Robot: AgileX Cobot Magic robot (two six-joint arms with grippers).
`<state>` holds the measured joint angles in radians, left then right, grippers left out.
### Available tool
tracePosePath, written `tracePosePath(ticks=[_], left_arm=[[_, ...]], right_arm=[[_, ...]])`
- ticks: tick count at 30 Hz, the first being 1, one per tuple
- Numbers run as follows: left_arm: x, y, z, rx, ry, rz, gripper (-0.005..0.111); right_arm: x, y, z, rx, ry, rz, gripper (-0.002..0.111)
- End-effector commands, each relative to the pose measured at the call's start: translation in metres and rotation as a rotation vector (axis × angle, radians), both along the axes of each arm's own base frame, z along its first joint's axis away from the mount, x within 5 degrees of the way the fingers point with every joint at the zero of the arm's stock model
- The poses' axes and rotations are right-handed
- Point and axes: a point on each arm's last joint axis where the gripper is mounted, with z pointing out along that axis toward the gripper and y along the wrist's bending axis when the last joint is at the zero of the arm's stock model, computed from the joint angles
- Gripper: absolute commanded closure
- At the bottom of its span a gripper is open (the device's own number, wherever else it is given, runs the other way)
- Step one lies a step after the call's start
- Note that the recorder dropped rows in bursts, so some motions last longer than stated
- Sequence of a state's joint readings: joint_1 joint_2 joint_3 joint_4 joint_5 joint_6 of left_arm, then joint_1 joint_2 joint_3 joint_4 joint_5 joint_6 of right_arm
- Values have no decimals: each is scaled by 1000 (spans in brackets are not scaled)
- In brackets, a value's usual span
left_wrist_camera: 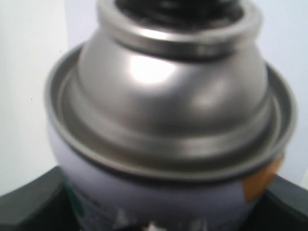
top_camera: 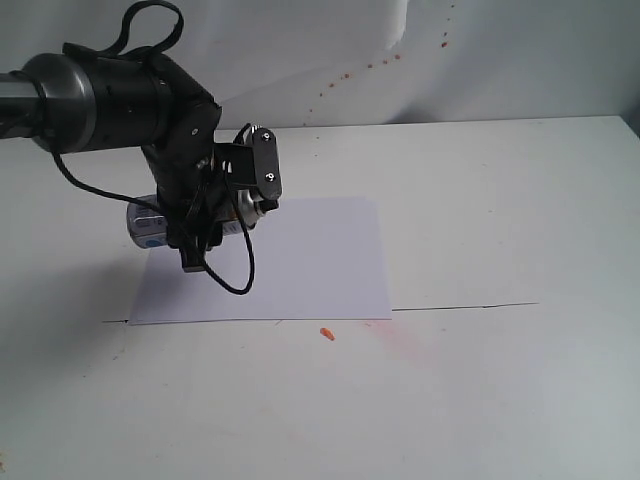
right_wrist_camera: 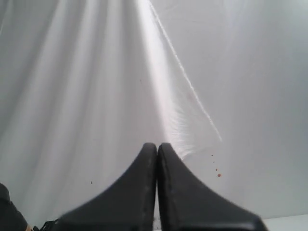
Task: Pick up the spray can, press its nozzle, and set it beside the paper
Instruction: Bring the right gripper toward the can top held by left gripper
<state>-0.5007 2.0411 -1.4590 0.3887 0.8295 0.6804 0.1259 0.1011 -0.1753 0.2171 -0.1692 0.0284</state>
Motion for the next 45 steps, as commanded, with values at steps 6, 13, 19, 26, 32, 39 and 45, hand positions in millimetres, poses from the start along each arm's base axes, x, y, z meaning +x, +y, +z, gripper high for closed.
tracePosePath(ticks=[6,13,19,26,32,39,45], left_arm=[[2,1,10,-2,-30,-8,107],[2,1,10,-3,-25,-3,107],[2,1,10,0,-22,1,107],[1,2,10,3,-17,3,107],[1,2,9,9,-10,6,107],[0,3,9,17,0,11,107],[-1,3,9,19,3,12,107]], right_arm=[[82,15,49,-89,446,54,108],[168,34,25,-201,991,175,108],[230,50,-20,-224,1227,294,108],[276,59,-50,-68,1249,286,108],[295,56,-52,95,1121,183,108],[320,69,-59,60,1187,310,108],[358,83,-64,59,1315,500,108]])
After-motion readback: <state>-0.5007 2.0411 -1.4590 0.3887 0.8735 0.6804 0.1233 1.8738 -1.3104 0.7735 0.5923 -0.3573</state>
